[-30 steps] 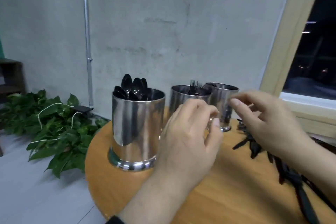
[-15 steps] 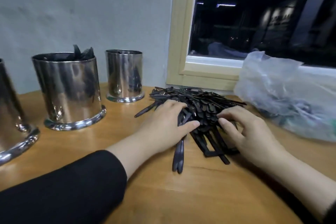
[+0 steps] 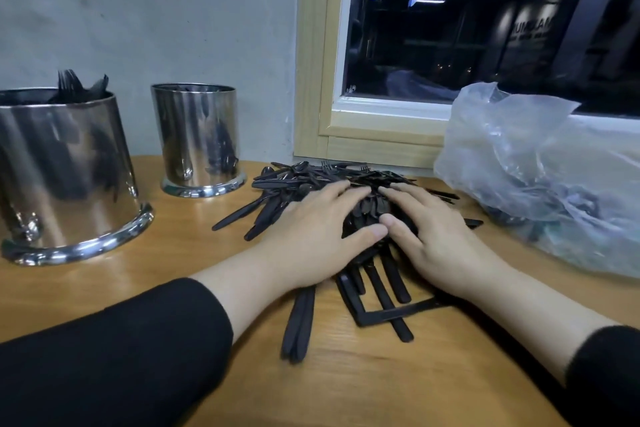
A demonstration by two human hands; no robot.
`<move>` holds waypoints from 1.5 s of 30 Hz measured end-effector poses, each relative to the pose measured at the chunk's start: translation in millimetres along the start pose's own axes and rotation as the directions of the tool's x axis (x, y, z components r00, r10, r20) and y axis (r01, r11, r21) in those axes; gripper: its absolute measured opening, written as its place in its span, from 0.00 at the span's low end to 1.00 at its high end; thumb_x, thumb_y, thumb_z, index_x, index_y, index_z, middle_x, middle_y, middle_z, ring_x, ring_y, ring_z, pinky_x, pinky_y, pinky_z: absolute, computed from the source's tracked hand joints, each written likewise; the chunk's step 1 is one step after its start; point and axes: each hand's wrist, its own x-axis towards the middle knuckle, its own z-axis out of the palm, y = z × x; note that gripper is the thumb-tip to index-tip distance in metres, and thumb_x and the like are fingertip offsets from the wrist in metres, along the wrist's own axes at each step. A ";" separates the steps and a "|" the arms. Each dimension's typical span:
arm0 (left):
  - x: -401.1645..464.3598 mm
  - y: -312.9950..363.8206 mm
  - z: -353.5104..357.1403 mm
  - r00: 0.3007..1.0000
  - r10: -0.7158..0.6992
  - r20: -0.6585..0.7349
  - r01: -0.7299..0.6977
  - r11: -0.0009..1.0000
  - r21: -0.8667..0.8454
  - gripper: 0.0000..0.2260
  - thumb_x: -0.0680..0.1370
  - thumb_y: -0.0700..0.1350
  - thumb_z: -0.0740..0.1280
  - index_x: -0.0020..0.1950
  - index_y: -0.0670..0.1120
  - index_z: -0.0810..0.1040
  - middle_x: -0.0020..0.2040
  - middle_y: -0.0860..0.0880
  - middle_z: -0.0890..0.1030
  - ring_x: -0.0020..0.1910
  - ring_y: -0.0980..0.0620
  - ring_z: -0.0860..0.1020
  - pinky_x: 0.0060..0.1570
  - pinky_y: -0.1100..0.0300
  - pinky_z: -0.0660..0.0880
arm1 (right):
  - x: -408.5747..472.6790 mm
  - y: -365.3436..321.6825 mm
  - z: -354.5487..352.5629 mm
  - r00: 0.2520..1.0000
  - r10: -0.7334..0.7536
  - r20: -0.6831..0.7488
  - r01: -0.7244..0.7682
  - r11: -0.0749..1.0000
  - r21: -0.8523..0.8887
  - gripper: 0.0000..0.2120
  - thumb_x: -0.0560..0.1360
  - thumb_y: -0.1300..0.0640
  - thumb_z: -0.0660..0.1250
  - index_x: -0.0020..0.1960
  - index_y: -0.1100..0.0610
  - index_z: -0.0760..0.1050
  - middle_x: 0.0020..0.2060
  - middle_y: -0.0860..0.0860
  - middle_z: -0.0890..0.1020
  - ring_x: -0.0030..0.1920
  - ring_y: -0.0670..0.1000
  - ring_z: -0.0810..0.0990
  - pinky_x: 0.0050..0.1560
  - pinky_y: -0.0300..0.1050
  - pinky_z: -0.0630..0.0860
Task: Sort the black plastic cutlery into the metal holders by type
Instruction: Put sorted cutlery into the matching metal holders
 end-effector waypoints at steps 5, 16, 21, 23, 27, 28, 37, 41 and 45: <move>-1.3 -2.1 -0.4 0.999 0.006 0.054 -0.009 0.999 0.053 0.27 0.81 0.69 0.53 0.76 0.60 0.69 0.80 0.59 0.63 0.78 0.58 0.62 0.77 0.52 0.60 | -4.7 -4.8 -3.4 0.999 -0.005 0.053 0.001 0.997 0.075 0.21 0.80 0.36 0.52 0.65 0.42 0.74 0.64 0.39 0.76 0.65 0.44 0.74 0.67 0.50 0.70; -30.4 0.1 -24.9 0.993 0.060 0.102 -0.071 0.992 0.108 0.20 0.82 0.65 0.54 0.63 0.59 0.80 0.69 0.63 0.74 0.66 0.63 0.72 0.66 0.56 0.71 | -32.2 -25.9 -11.2 0.995 0.033 -0.090 -0.030 0.999 0.031 0.11 0.73 0.37 0.67 0.51 0.42 0.74 0.47 0.37 0.74 0.50 0.40 0.74 0.58 0.47 0.68; -37.7 2.1 -31.9 0.997 0.060 0.050 -0.066 0.989 0.129 0.18 0.83 0.62 0.56 0.64 0.59 0.80 0.69 0.63 0.74 0.67 0.62 0.72 0.66 0.57 0.70 | -29.6 -24.8 -14.1 0.990 0.129 -0.058 -0.137 0.974 -0.181 0.24 0.75 0.33 0.63 0.66 0.42 0.75 0.57 0.39 0.76 0.61 0.48 0.71 0.56 0.50 0.60; -38.9 2.4 -33.1 0.997 0.076 0.028 -0.080 0.987 0.136 0.17 0.82 0.62 0.57 0.63 0.58 0.81 0.67 0.63 0.76 0.66 0.61 0.73 0.65 0.57 0.71 | -29.0 -26.2 -15.7 0.991 0.127 -0.053 -0.135 0.968 -0.214 0.21 0.77 0.36 0.63 0.65 0.43 0.76 0.55 0.40 0.76 0.60 0.49 0.71 0.54 0.50 0.60; -37.0 -3.0 -33.9 0.981 0.119 -0.151 -0.110 0.992 0.065 0.19 0.81 0.61 0.56 0.57 0.56 0.83 0.58 0.61 0.81 0.59 0.62 0.77 0.61 0.56 0.74 | -28.5 -30.3 -18.0 0.992 0.125 -0.025 -0.127 0.961 -0.244 0.14 0.79 0.43 0.63 0.61 0.45 0.79 0.48 0.43 0.75 0.56 0.49 0.74 0.51 0.49 0.58; -36.6 -4.1 -34.1 0.974 0.116 -0.197 -0.112 0.993 0.032 0.18 0.80 0.61 0.57 0.55 0.55 0.84 0.55 0.60 0.82 0.56 0.61 0.78 0.58 0.55 0.75 | -28.4 -30.4 -18.0 0.992 0.127 -0.020 -0.128 0.959 -0.253 0.13 0.80 0.44 0.62 0.58 0.47 0.79 0.47 0.44 0.75 0.55 0.50 0.75 0.51 0.49 0.59; -34.8 6.2 -27.8 0.950 -0.153 -0.272 0.039 0.923 -0.383 0.15 0.83 0.54 0.63 0.43 0.51 0.85 0.38 0.53 0.85 0.36 0.58 0.79 0.38 0.66 0.72 | -26.8 -29.6 -19.5 0.990 0.104 -0.096 -0.121 0.972 -0.200 0.08 0.77 0.52 0.64 0.46 0.54 0.80 0.41 0.48 0.78 0.46 0.54 0.78 0.47 0.48 0.68; -33.3 8.3 -26.8 0.934 -0.302 -0.190 0.121 0.769 -0.627 0.15 0.84 0.52 0.63 0.44 0.50 0.86 0.40 0.53 0.86 0.31 0.58 0.76 0.36 0.62 0.75 | -24.7 -26.4 -22.3 0.969 0.097 -0.226 -0.102 0.995 -0.014 0.07 0.77 0.55 0.67 0.48 0.55 0.83 0.41 0.47 0.80 0.44 0.50 0.77 0.45 0.43 0.70; -33.7 8.8 -21.8 0.949 -0.307 -0.066 0.166 0.669 -0.724 0.14 0.84 0.52 0.64 0.48 0.49 0.87 0.44 0.47 0.87 0.36 0.54 0.76 0.41 0.56 0.74 | -29.3 -35.4 -24.9 0.959 0.151 -0.241 -0.079 0.955 0.287 0.06 0.79 0.55 0.68 0.50 0.48 0.83 0.43 0.38 0.83 0.47 0.37 0.79 0.45 0.26 0.67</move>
